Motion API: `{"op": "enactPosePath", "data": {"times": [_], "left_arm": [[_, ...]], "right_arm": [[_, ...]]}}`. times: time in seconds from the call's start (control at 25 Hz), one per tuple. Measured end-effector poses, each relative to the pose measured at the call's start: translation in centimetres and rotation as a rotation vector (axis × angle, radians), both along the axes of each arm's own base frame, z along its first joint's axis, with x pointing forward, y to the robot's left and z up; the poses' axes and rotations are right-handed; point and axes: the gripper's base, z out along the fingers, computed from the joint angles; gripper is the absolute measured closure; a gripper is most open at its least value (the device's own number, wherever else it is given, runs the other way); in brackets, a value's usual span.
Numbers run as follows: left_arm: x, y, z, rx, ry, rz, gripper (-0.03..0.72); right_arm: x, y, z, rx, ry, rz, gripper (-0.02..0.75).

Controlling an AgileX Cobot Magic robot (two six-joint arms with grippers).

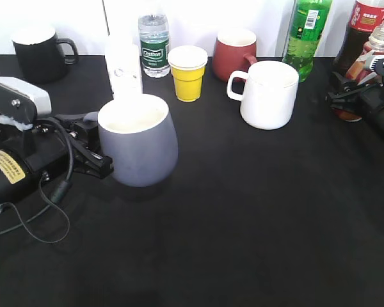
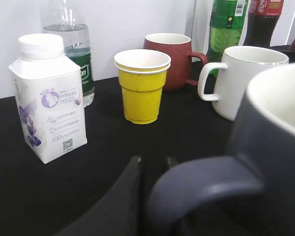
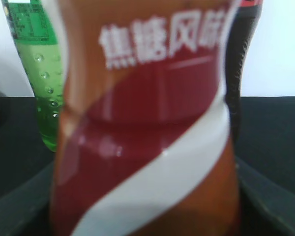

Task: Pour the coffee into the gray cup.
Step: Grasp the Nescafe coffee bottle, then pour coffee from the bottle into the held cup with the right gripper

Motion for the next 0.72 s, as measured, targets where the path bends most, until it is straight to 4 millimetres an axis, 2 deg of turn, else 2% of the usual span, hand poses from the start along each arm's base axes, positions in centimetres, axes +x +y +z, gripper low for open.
{"op": "enactPosePath", "data": {"times": [0.32,0.44,0.6,0.72], "left_arm": [[0.0,0.0,0.0,0.0,0.0,0.0,0.61],[0.0,0.0,0.0,0.0,0.0,0.0,0.61],[0.0,0.0,0.0,-0.001,-0.001,0.0,0.61],[0.0,0.0,0.1,-0.009,-0.012,-0.001,0.61]], "right_arm": [[0.0,0.0,0.1,-0.001,-0.016,0.001,0.206],[-0.8,0.0,0.6,-0.008,-0.004,0.002,0.206],[-2.8,0.0,2.6,-0.026,-0.017,0.004,0.206],[-4.7,0.4,5.7,-0.058,-0.079,0.042,0.207]]}}
